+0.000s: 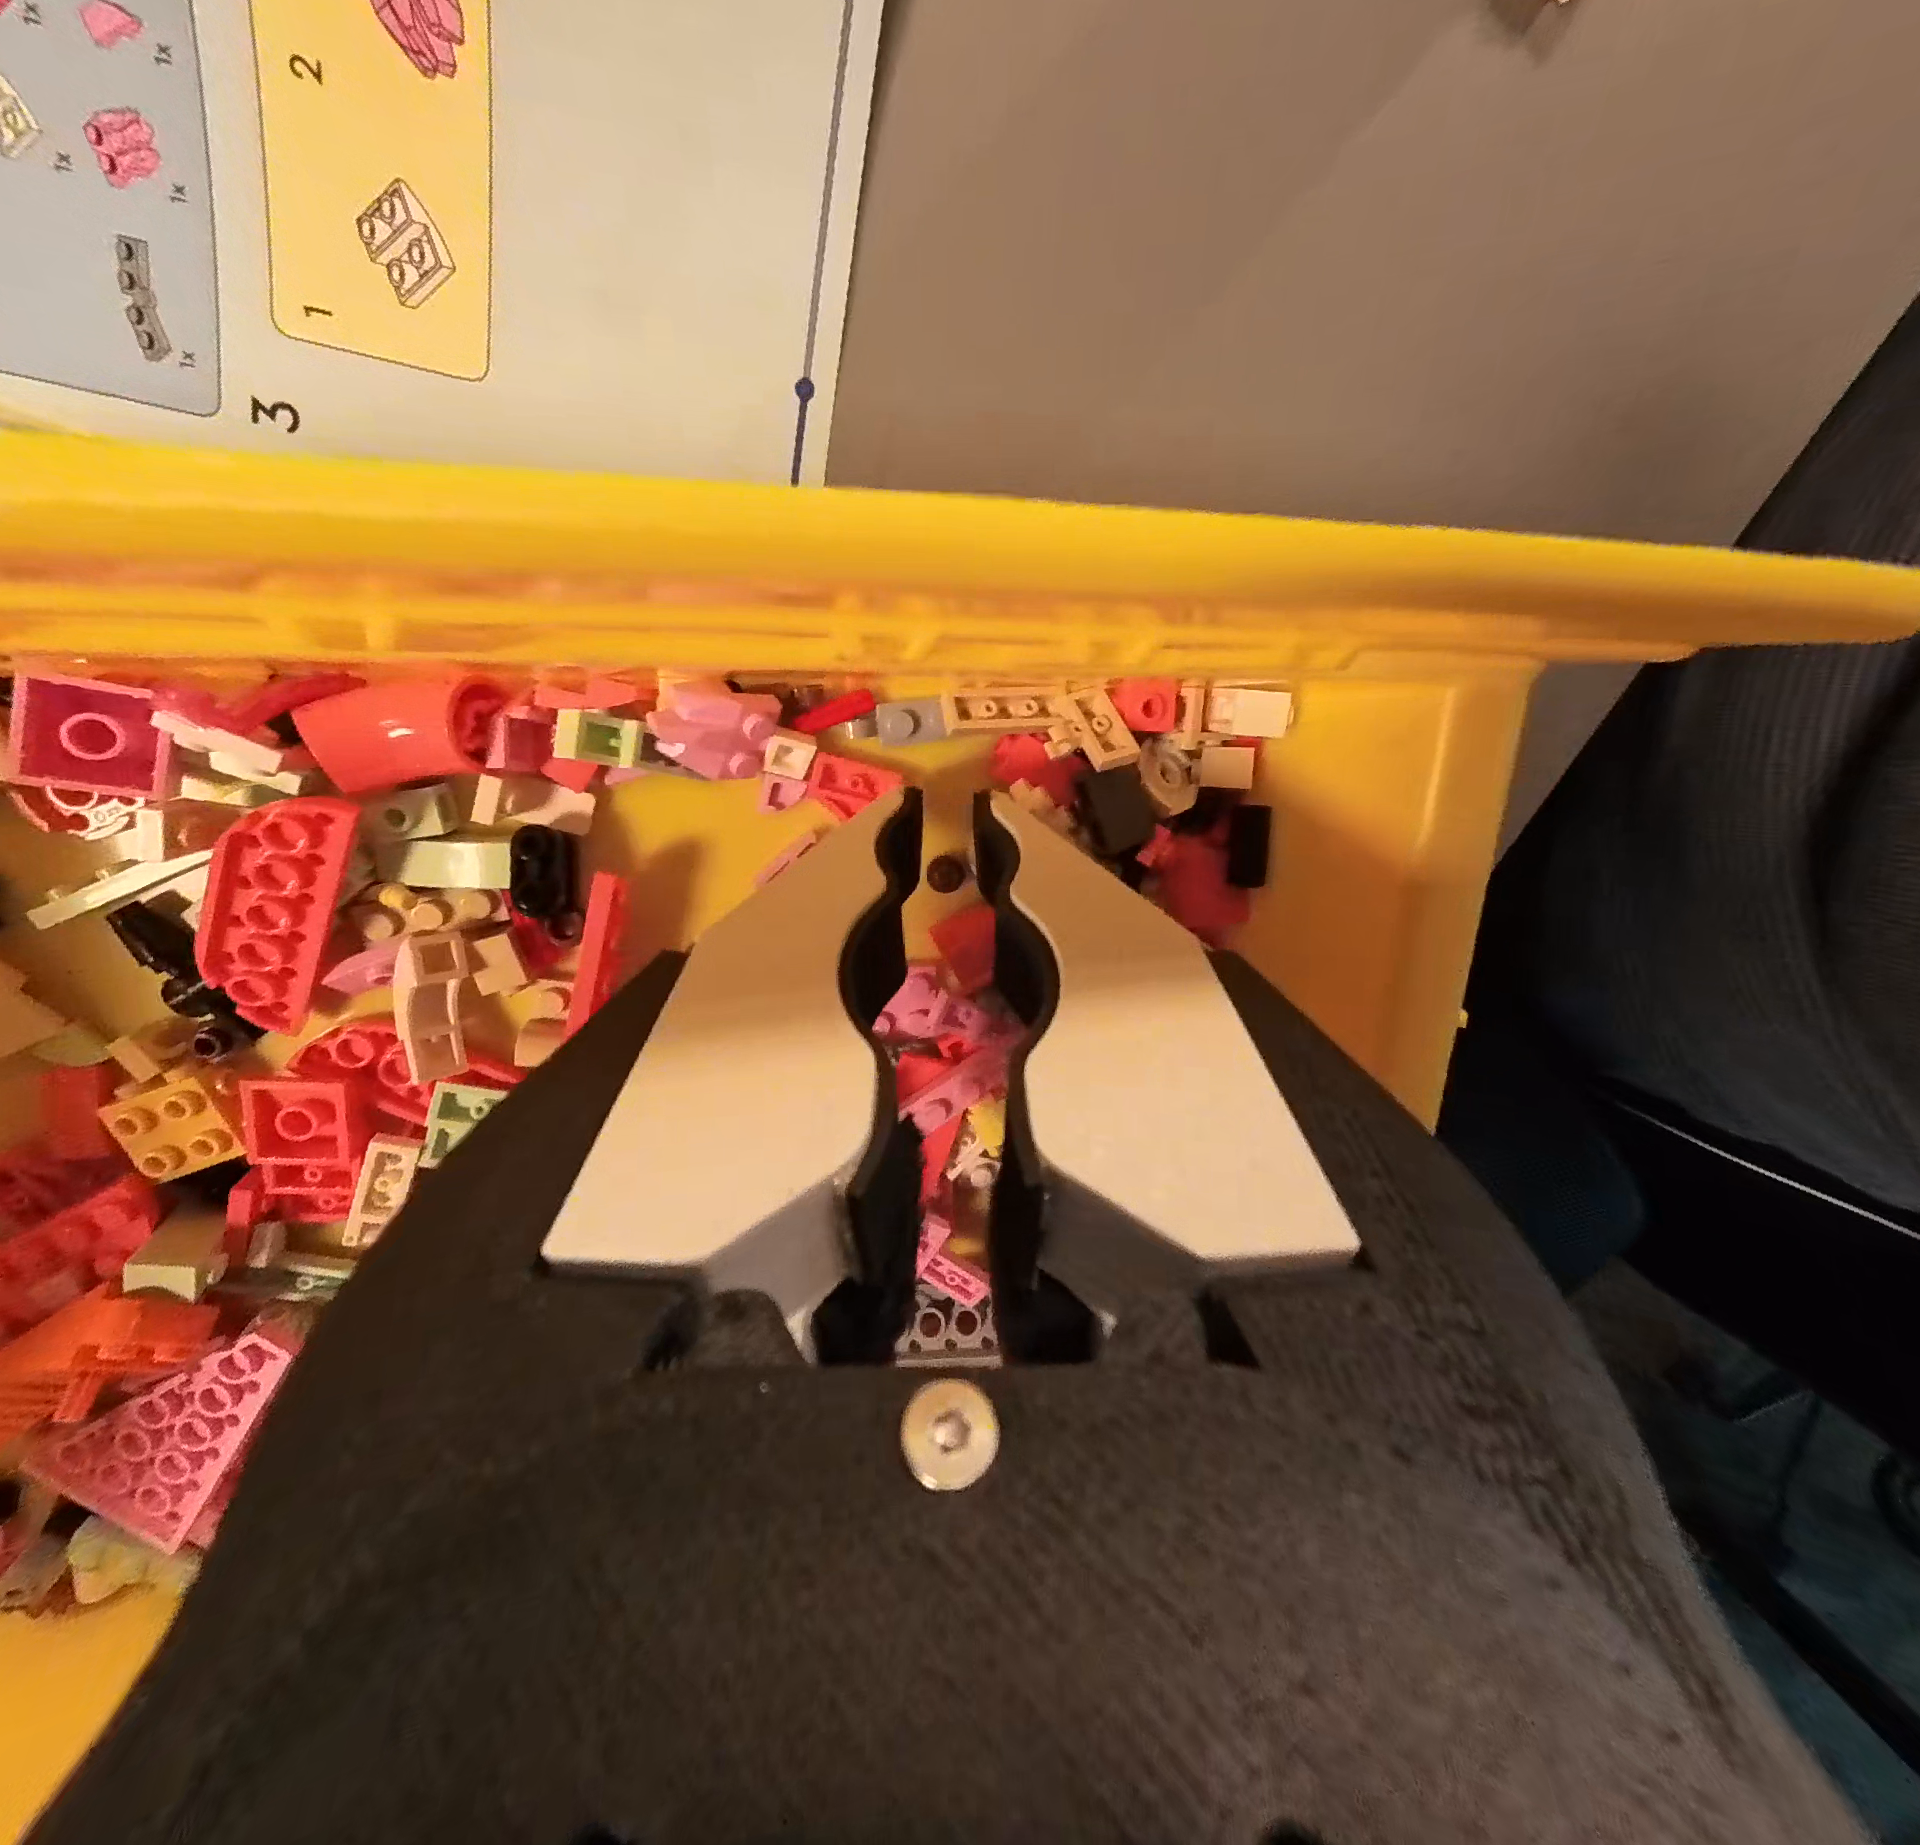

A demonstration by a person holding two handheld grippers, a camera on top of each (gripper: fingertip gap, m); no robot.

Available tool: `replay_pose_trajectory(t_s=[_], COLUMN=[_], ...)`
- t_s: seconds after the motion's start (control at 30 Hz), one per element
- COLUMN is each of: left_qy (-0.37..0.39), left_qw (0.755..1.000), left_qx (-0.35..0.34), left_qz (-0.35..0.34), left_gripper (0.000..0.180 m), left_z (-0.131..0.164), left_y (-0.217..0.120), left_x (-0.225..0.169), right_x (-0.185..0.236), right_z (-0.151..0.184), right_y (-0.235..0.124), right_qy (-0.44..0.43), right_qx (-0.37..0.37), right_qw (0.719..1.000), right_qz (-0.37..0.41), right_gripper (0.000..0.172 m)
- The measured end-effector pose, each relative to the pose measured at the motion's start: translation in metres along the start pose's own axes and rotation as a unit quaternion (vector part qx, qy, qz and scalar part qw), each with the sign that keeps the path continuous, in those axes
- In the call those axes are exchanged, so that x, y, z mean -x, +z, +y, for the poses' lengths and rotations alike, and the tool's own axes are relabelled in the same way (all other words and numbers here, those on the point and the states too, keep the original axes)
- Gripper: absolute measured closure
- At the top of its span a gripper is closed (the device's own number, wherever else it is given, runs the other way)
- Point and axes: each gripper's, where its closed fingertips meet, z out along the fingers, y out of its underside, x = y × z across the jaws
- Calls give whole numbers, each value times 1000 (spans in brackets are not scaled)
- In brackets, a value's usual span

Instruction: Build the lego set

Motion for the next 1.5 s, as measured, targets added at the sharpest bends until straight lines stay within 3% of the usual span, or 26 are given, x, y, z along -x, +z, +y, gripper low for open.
replay_pose_trajectory(t_s=[0.5,0.8,1.0,1.13,1.27,1.37,1.5], left_qy=[-21,-89,-65,-22,-8,9,30], left_qw=[999,987,997,1000,999,999,998], left_qx=[18,53,-21,-2,32,48,50], left_qz=[-23,-121,-46,5,10,-2,-14], left_gripper=[177,175,154,132,111,113,133], left_z=[10,38,19,24,29,30,30], left_y=[-1,-23,-37,-32,-18,-9,-5], left_x=[10,50,20,-9,-22,-24,-20], right_x=[1,1,1,2,1,2,2], right_z=[-1,-1,-1,0,0,1,1], right_y=[0,0,0,0,0,1,0], right_qy=[0,0,1,0,0,-1,-1], right_qx=[-1,-2,-1,0,1,2,2], right_qw=[1000,1000,1000,1000,1000,1000,1000], right_qz=[-2,-3,-3,-3,-1,-2,-2], right_gripper=[172,172,172,172,172,172,172])
